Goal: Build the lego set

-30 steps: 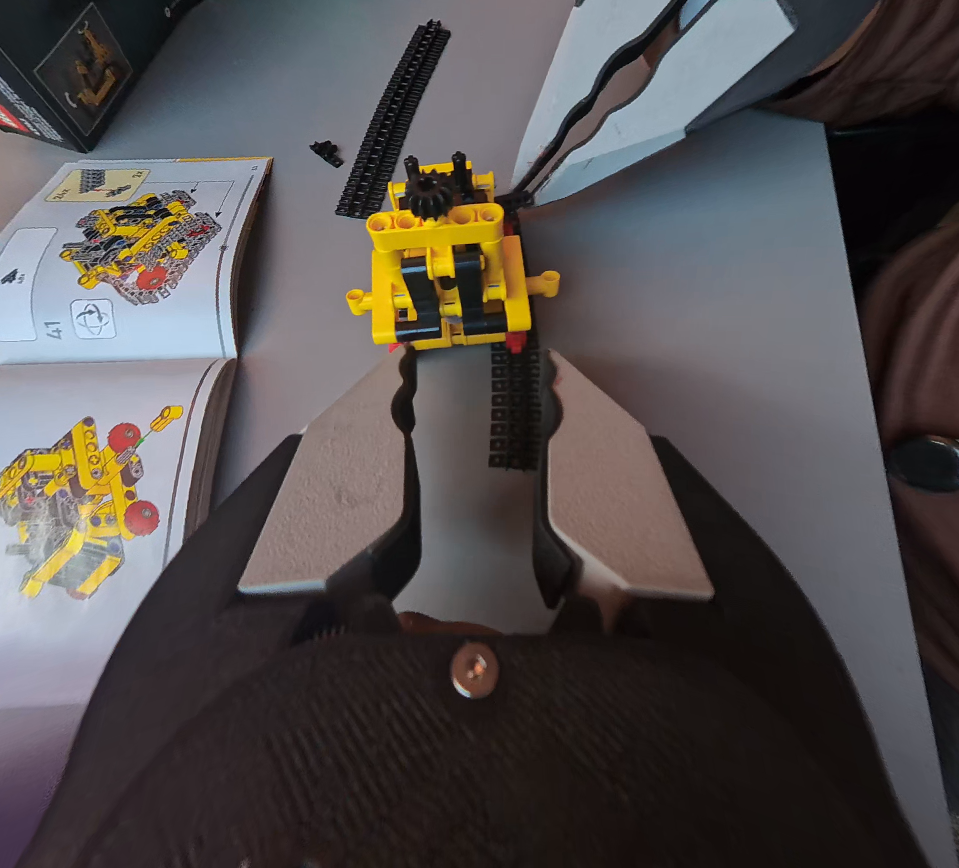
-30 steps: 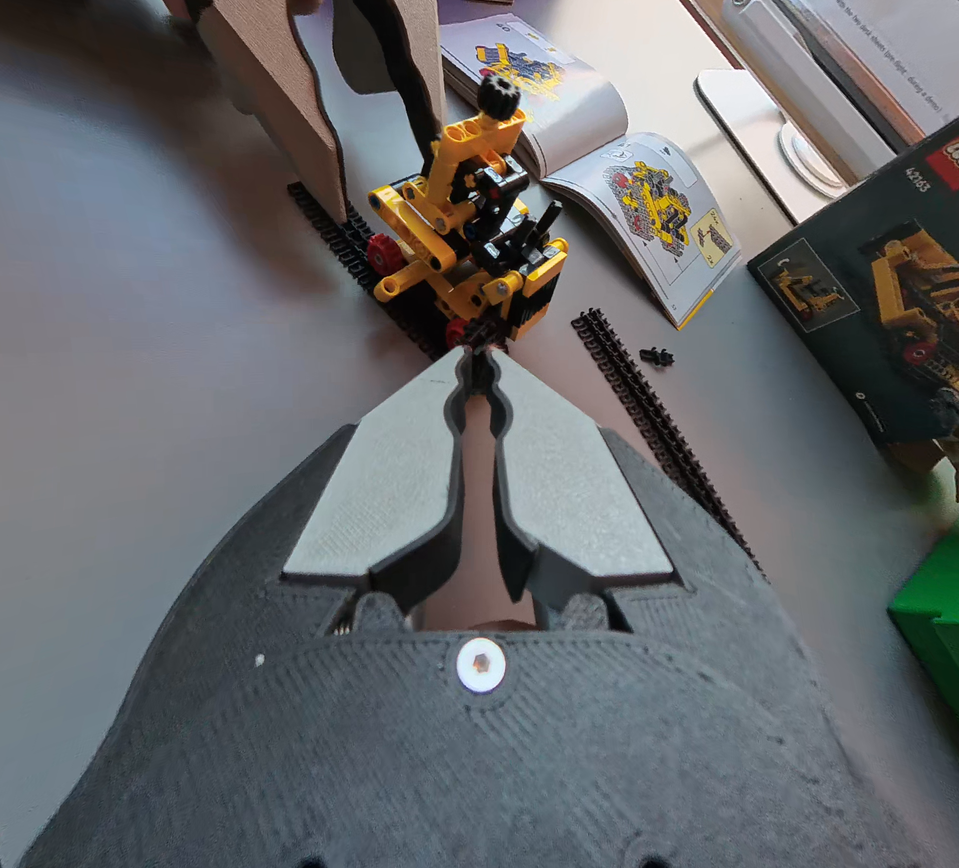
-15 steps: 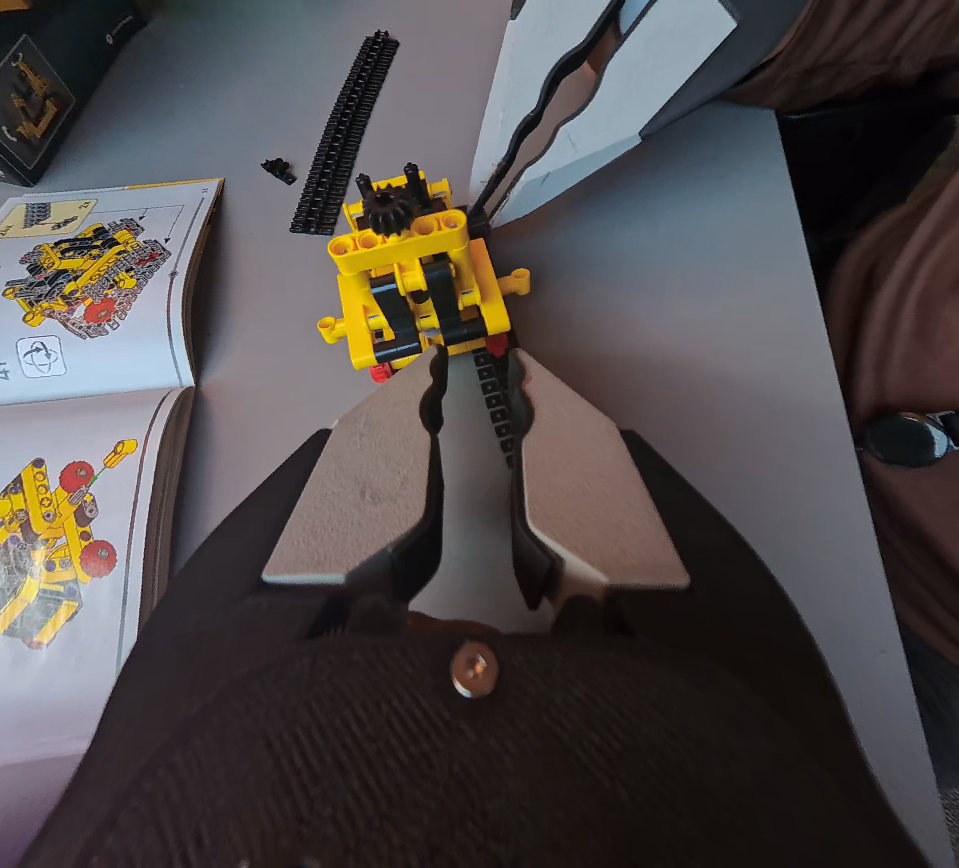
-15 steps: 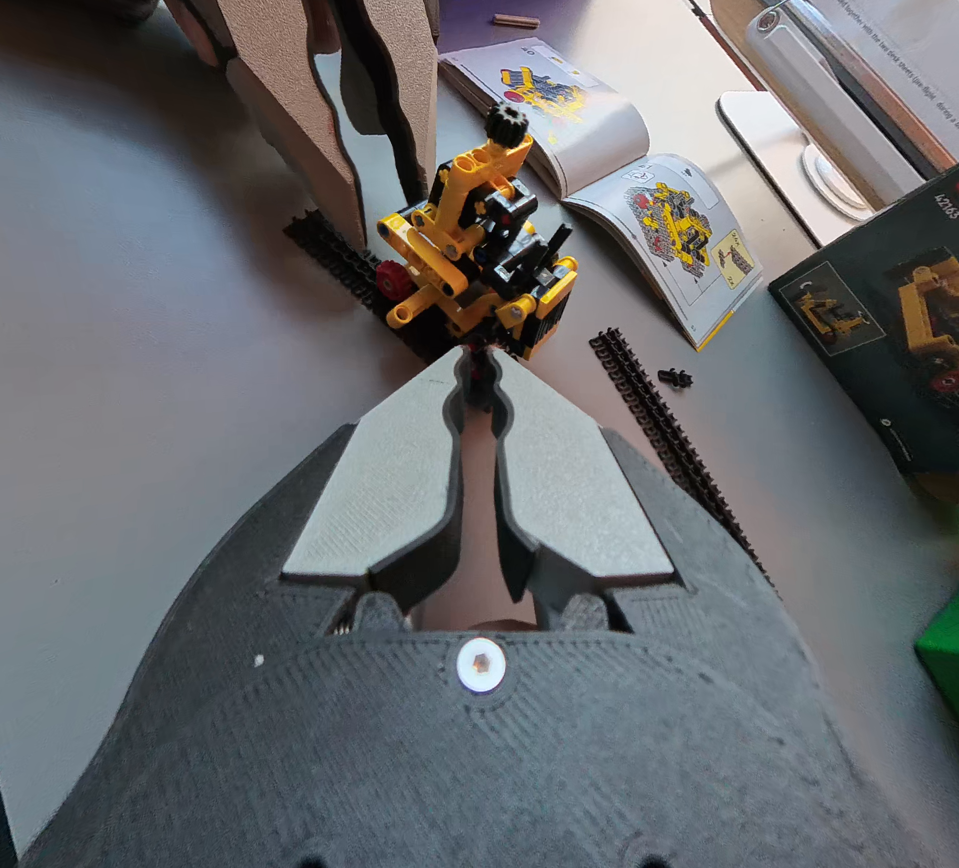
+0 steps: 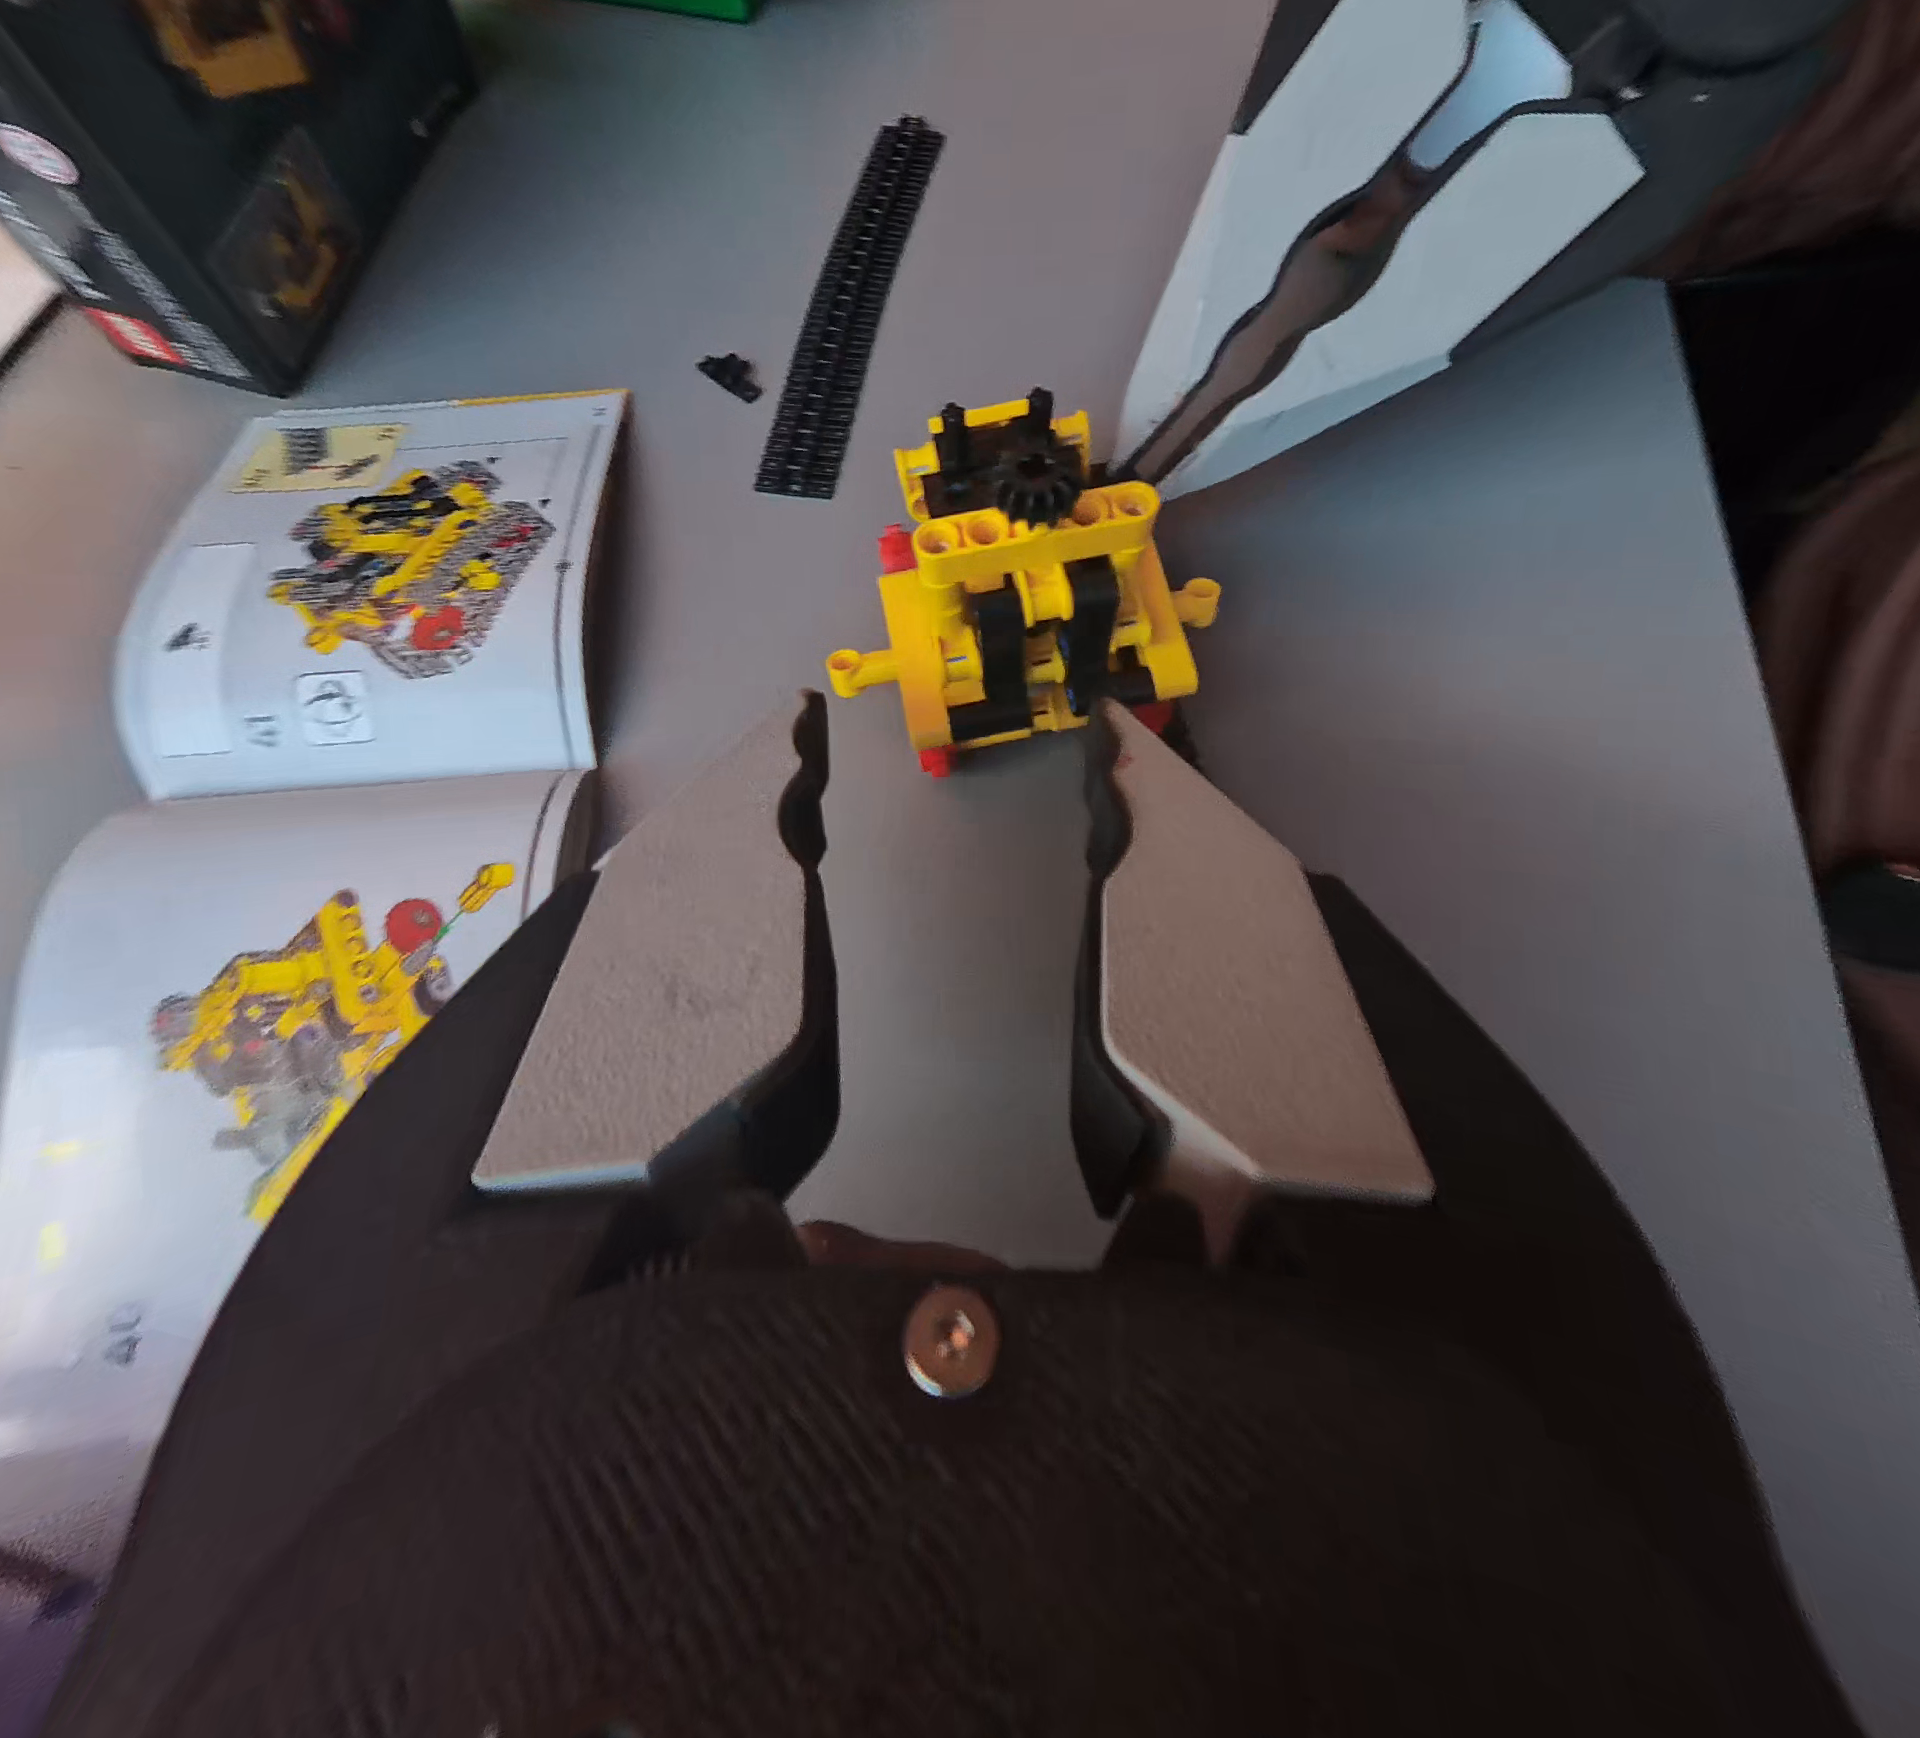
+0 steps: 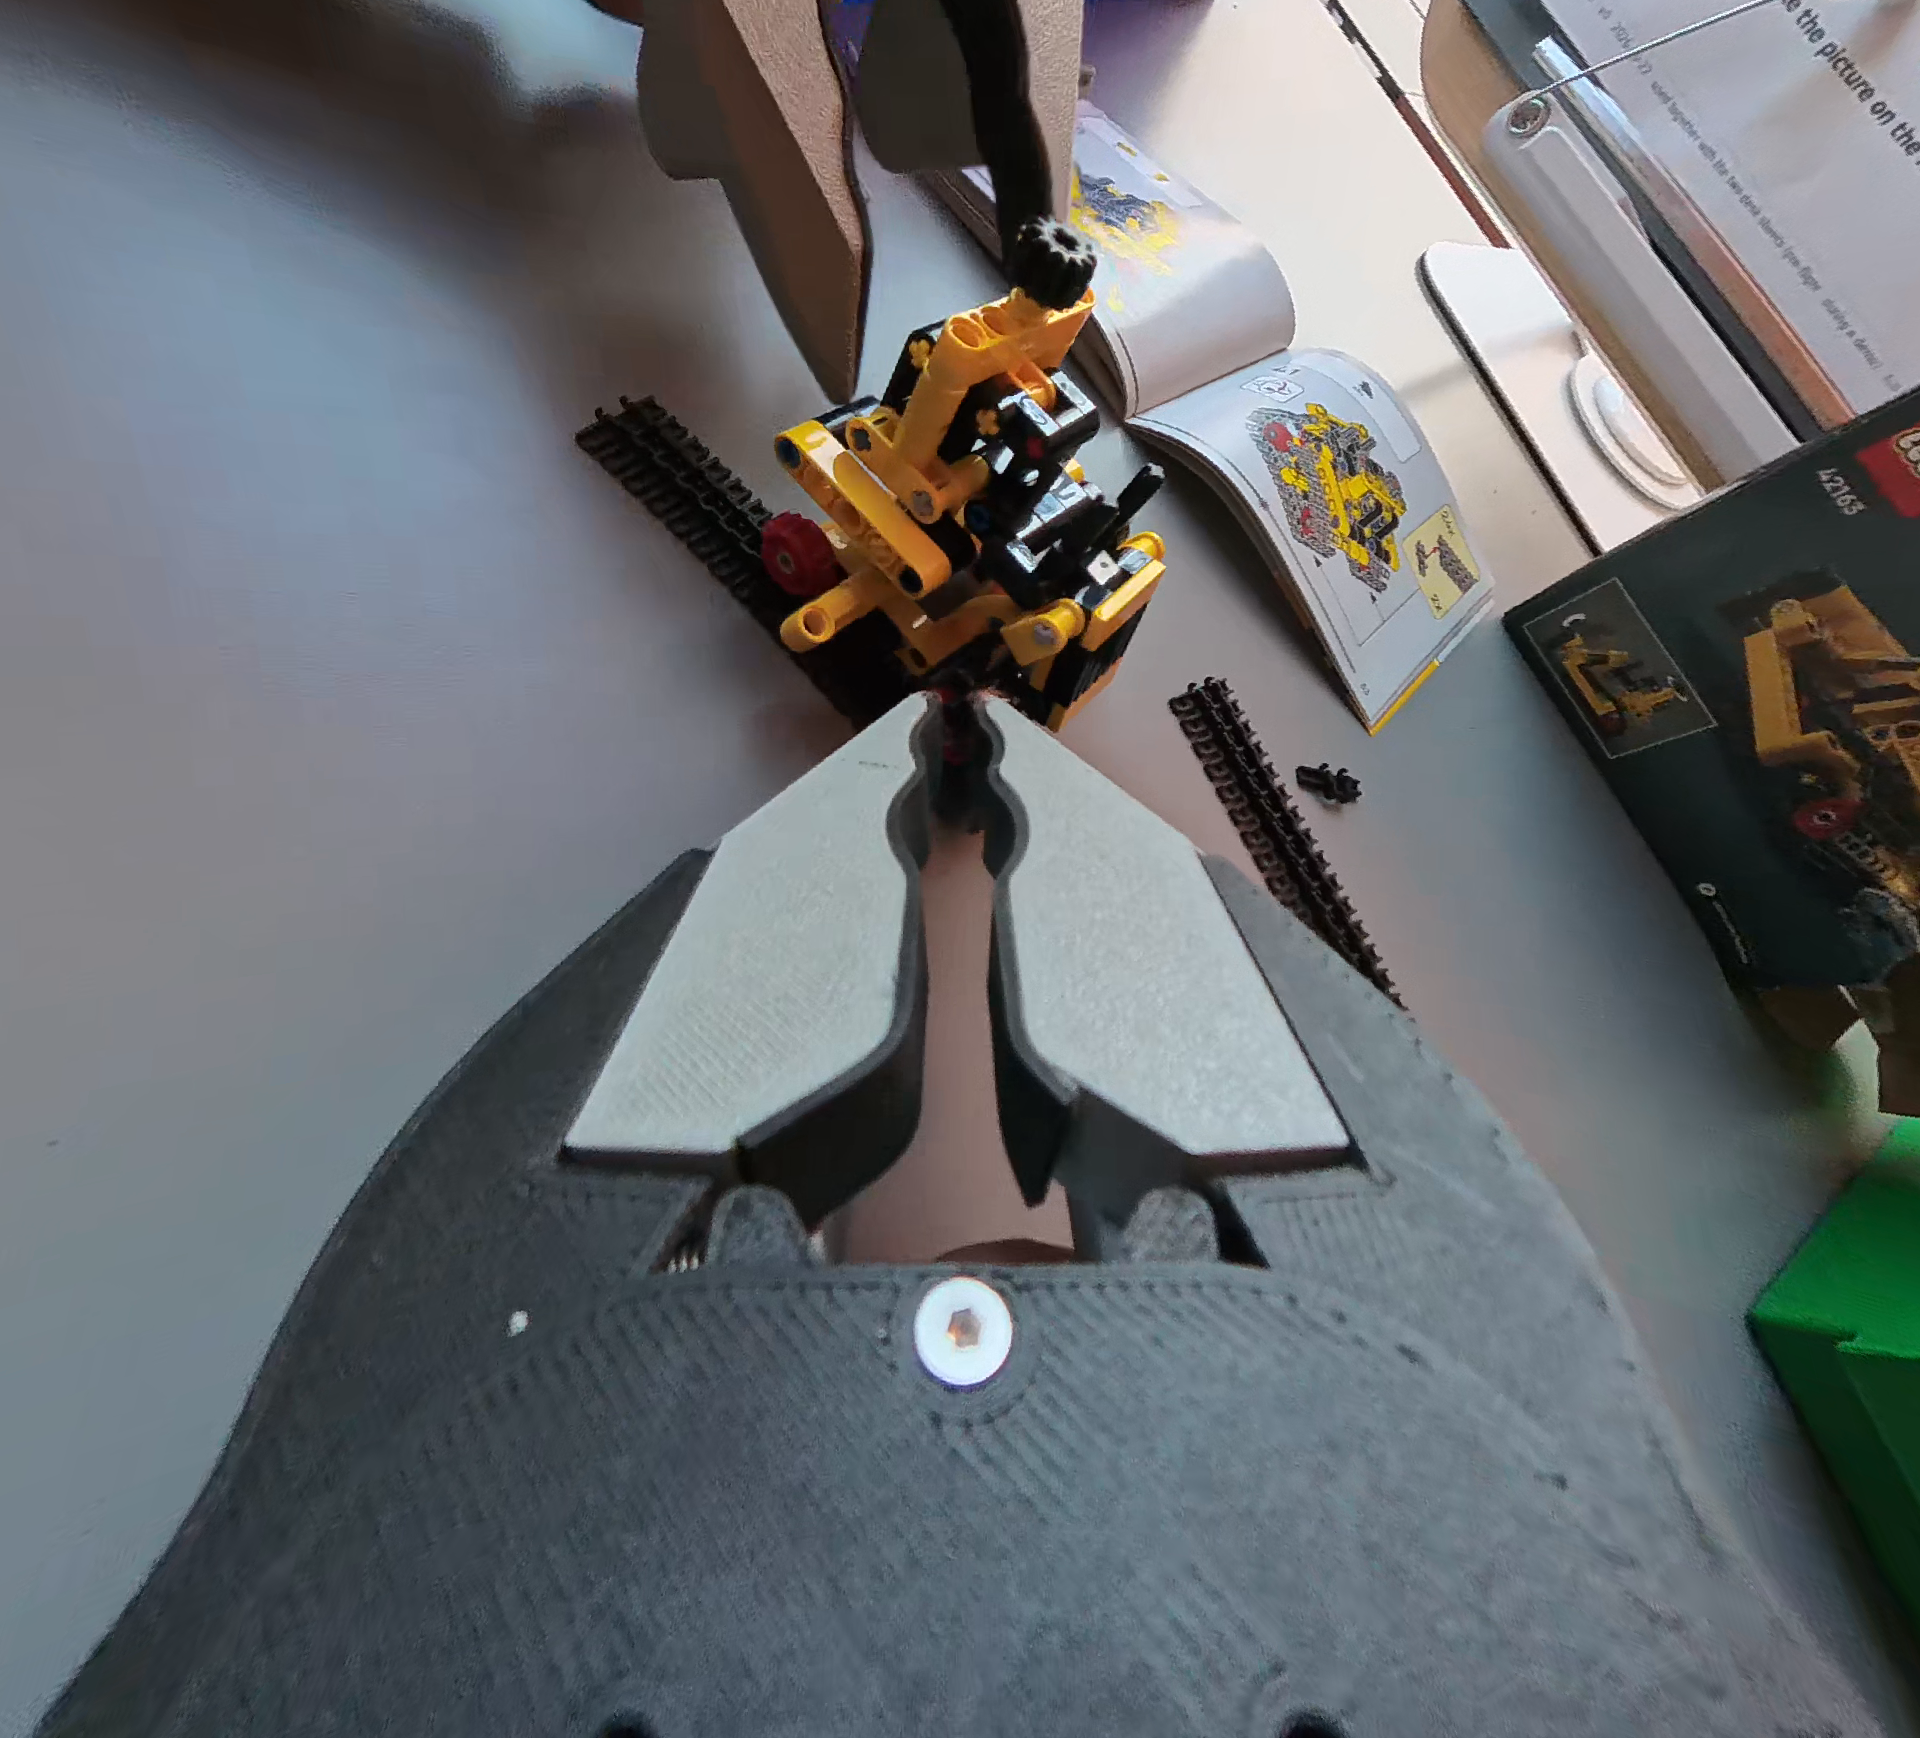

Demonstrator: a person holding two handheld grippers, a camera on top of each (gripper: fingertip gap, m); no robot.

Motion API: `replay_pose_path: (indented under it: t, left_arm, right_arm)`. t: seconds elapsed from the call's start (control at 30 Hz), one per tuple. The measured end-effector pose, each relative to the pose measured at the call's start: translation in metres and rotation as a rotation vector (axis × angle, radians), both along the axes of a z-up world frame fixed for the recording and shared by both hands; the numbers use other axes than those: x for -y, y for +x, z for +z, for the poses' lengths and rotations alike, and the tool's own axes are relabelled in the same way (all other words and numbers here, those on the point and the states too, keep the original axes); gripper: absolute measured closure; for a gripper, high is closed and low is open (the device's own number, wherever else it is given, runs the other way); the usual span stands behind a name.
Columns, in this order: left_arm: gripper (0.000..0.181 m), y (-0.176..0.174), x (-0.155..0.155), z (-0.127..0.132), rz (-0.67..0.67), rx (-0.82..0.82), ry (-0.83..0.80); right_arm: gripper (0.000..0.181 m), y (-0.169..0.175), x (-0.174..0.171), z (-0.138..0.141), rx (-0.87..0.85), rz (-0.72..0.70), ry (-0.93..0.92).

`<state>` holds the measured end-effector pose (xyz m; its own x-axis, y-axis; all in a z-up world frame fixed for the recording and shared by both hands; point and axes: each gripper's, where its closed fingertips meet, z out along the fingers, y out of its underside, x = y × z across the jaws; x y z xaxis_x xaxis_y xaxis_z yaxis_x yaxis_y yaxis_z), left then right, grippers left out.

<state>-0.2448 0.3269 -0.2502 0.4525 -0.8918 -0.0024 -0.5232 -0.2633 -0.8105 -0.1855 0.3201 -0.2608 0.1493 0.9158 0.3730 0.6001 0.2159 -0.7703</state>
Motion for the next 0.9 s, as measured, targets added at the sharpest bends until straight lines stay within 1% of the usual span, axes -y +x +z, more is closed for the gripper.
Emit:
replay_pose_path:
  t: [0.1, 0.27, 0.33, 0.4, 0.53, 0.73, 0.9]
  left_arm:
    - [0.147, 0.005, 0.008, 0.0, -0.068, 0.03, -0.015]
    - [0.159, 0.005, 0.013, 0.0, -0.081, 0.053, 0.011]
    - [0.16, 0.006, 0.015, 0.0, -0.072, 0.072, 0.011]
    - [0.156, 0.008, 0.016, 0.0, -0.068, 0.083, 0.008]
    - [0.156, 0.01, 0.017, 0.0, -0.06, 0.079, 0.029]
    - [0.159, 0.01, 0.018, 0.0, -0.044, 0.077, 0.042]
    - [0.159, 0.008, 0.019, 0.0, -0.017, 0.068, 0.059]
  right_arm:
    - [0.18, 0.0, 0.0, 0.0, -0.005, 0.004, -0.018]
    - [0.18, -0.003, 0.007, 0.003, -0.029, 0.047, -0.04]
    - [0.181, -0.004, 0.009, 0.003, -0.029, 0.057, -0.047]
    - [0.18, -0.005, 0.012, 0.003, -0.03, 0.078, -0.048]
    - [0.18, -0.006, 0.021, 0.001, -0.01, 0.127, -0.03]
    - [0.181, -0.011, 0.03, 0.001, -0.015, 0.154, -0.039]
    - [0.181, -0.012, 0.032, 0.003, -0.027, 0.146, -0.062]
